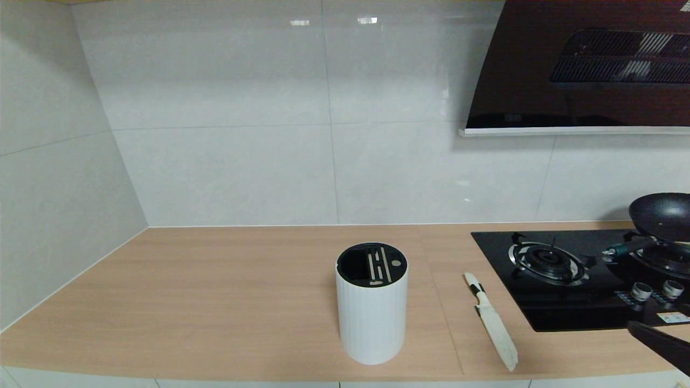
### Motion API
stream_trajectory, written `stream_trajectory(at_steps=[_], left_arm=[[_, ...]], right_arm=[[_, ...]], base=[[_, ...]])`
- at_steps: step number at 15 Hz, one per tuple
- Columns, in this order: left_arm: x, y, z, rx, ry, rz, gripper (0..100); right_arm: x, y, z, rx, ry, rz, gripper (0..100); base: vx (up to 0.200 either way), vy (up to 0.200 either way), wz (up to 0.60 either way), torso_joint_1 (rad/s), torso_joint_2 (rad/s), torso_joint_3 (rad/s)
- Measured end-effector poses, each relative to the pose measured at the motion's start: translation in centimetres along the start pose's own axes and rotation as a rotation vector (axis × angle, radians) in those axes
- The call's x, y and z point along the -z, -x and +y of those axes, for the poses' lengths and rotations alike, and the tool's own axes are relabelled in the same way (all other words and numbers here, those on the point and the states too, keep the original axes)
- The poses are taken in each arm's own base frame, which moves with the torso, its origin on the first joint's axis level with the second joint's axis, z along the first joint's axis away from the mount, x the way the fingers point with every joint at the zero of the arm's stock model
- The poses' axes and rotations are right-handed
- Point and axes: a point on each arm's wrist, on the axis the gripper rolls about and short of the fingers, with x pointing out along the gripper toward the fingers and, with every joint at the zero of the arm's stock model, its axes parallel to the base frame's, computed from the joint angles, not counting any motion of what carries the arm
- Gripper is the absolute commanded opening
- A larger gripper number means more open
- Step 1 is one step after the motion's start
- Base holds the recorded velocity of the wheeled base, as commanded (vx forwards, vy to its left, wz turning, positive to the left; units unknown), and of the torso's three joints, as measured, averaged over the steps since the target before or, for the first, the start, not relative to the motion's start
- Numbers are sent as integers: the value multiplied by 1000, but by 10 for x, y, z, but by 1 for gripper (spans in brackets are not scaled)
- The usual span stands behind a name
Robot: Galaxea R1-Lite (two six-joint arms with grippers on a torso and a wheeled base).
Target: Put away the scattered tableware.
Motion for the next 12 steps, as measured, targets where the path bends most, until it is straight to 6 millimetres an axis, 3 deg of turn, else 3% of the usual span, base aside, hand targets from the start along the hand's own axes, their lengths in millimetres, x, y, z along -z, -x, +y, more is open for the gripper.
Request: stream_trajectory(at_steps=[2, 5, 8, 12], left_arm=[[0, 0, 0, 0, 0, 0, 100], [0, 0, 0, 0, 0, 0, 100], [0, 0, 0, 0, 0, 0, 100], [0, 0, 0, 0, 0, 0, 100]], right_arm=[[-12, -46, -5, -11, -1, 61, 100], [-11, -121, -13, 15, 0, 137, 100], [4, -181, -19, 27, 1, 196, 100], [32, -241, -27, 33, 4, 260, 100]], base=[[0, 0, 0, 0, 0, 0], [0, 0, 0, 0, 0, 0], [0, 0, 0, 0, 0, 0], [0, 0, 0, 0, 0, 0]])
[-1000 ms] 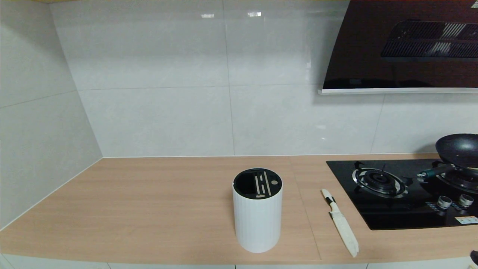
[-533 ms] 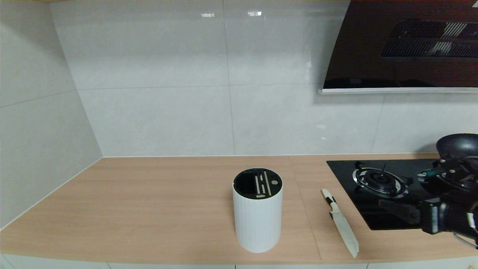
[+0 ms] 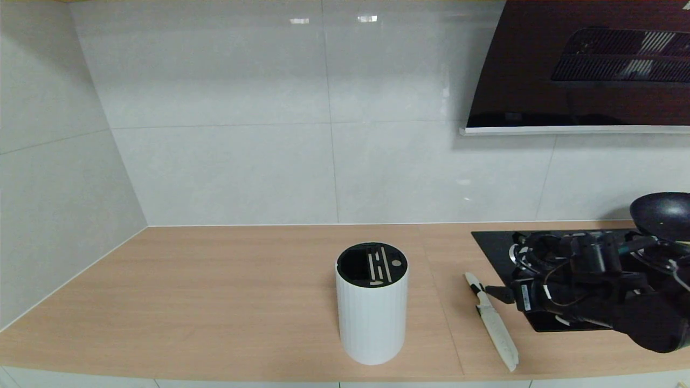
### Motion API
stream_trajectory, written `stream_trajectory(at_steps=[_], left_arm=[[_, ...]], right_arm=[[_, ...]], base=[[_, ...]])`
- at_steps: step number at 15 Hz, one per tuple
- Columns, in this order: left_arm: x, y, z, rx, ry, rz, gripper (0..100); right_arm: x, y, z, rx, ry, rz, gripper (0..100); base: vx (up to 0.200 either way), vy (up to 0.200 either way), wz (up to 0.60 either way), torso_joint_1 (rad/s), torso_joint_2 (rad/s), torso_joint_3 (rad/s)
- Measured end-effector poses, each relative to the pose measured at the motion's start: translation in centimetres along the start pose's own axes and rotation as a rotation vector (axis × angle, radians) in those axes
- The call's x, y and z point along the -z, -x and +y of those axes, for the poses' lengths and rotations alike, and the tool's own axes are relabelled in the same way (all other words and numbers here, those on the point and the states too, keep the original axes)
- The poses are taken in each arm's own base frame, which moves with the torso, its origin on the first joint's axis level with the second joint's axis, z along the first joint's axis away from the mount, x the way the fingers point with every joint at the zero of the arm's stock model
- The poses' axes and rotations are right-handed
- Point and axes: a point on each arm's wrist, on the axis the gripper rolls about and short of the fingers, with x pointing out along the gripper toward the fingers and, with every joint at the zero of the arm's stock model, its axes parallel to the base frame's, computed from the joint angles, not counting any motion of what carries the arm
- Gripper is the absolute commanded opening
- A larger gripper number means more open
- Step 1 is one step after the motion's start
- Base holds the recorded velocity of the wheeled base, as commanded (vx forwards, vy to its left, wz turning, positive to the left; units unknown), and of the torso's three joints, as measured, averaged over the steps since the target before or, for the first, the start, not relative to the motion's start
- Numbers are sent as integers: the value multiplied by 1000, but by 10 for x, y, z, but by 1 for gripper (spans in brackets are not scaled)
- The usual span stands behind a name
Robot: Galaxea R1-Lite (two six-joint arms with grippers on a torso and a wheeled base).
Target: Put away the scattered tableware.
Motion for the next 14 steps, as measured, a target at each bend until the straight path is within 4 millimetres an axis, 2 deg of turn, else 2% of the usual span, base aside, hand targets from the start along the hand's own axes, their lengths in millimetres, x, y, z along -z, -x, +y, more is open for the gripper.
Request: stream_trajectory(at_steps=[4, 8, 14], left_arm=[[0, 0, 0, 0, 0, 0, 100], [0, 0, 0, 0, -1, 0, 100], [0, 0, 0, 0, -1, 0, 100]], right_arm=[[17, -51, -6, 39, -1, 39, 100], [38, -87, -11, 87, 2, 54, 100], [53, -111, -14, 107, 1, 90, 100]], base=[[0, 0, 0, 0, 0, 0], [0, 0, 0, 0, 0, 0], [0, 0, 0, 0, 0, 0]])
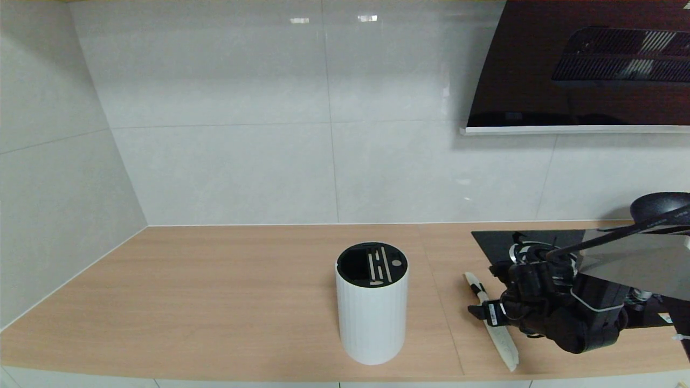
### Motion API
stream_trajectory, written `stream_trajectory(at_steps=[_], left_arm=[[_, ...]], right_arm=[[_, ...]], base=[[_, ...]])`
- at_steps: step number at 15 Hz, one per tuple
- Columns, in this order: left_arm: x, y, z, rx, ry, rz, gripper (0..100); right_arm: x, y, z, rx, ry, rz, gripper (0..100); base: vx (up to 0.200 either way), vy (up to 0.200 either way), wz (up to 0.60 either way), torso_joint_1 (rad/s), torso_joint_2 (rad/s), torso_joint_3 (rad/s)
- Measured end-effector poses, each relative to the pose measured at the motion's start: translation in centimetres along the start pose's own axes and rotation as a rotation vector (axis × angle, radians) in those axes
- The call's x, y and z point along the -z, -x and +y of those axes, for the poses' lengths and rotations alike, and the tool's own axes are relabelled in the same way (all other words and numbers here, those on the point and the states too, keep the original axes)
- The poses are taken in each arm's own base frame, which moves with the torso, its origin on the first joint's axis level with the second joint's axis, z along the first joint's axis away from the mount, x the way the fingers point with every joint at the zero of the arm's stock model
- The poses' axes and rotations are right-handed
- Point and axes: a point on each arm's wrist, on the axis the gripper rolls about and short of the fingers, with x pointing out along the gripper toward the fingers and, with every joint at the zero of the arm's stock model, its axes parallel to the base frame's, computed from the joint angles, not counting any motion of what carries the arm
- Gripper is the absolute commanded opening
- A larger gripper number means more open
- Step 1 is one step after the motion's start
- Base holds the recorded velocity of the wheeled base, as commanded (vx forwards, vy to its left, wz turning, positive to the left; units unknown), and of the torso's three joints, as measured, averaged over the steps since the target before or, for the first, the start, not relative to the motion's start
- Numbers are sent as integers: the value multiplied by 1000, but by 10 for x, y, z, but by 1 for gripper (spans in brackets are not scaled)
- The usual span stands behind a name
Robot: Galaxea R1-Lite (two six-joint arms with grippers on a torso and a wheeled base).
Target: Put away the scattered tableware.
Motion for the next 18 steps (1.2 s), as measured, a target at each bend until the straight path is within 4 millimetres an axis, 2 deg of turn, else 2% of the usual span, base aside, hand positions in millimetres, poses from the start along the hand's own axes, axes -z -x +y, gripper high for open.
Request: stream_trajectory(at_steps=[5, 14, 15, 18], left_arm=[[0, 0, 0, 0, 0, 0, 100], [0, 0, 0, 0, 0, 0, 100], [0, 0, 0, 0, 1, 0, 100], [0, 0, 0, 0, 0, 0, 100]], right_arm=[[3, -8, -1, 28, 0, 7, 100], [5, -11, 0, 32, 2, 31, 100], [7, -12, 0, 32, 3, 55, 0], [6, -13, 0, 32, 3, 53, 0]], base=[[0, 0, 0, 0, 0, 0], [0, 0, 0, 0, 0, 0], [0, 0, 0, 0, 0, 0], [0, 0, 0, 0, 0, 0]])
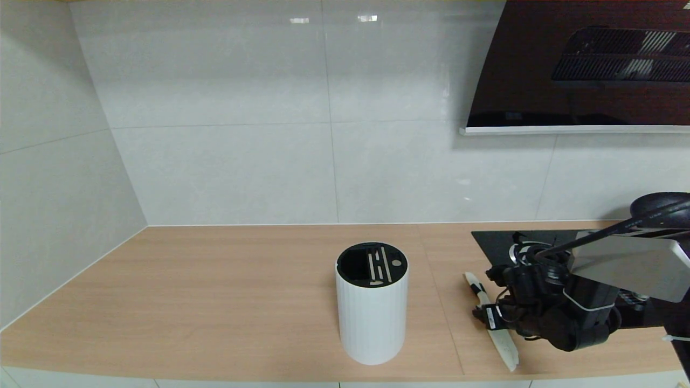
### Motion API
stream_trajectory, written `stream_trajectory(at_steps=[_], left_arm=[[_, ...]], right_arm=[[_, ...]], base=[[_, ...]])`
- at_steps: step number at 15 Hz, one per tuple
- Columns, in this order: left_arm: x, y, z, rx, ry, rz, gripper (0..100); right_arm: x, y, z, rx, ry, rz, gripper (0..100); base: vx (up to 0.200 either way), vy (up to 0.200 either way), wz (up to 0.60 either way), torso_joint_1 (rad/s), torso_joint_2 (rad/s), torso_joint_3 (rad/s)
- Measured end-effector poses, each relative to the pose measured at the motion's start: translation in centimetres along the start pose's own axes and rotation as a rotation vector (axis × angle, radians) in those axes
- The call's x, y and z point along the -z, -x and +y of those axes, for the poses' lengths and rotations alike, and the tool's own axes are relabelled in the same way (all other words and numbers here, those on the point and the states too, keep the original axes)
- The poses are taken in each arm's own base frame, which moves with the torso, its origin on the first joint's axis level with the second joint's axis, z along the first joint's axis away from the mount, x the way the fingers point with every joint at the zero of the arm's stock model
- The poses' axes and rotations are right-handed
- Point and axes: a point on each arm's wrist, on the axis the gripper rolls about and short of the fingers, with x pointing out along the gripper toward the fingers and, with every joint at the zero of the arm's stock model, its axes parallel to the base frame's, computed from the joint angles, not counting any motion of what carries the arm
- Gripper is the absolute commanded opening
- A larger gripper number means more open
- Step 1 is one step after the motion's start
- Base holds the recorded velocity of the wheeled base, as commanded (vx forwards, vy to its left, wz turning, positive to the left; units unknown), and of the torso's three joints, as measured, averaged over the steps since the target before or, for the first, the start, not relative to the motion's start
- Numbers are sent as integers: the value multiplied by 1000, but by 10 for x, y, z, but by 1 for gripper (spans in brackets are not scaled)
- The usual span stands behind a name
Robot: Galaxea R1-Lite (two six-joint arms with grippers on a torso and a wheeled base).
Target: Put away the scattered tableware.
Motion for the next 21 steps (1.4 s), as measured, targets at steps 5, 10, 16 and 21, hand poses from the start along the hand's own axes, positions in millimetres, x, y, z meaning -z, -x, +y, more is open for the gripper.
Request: stream_trajectory(at_steps=[5, 10, 16, 21], left_arm=[[0, 0, 0, 0, 0, 0, 100], [0, 0, 0, 0, 0, 0, 100], [-14, 3, 0, 8, 12, -80, 100], [-57, 17, -6, 256, 12, -73, 100]], right_arm=[[0, -1, 1, -2, 1, -3, 0], [-3, 2, 0, 33, -4, -15, 0], [-33, 57, -1, -6, -14, -132, 0], [-76, 126, 13, -66, 5, -326, 0]], base=[[0, 0, 0, 0, 0, 0], [0, 0, 0, 0, 0, 0], [0, 0, 0, 0, 0, 0], [0, 0, 0, 0, 0, 0]])
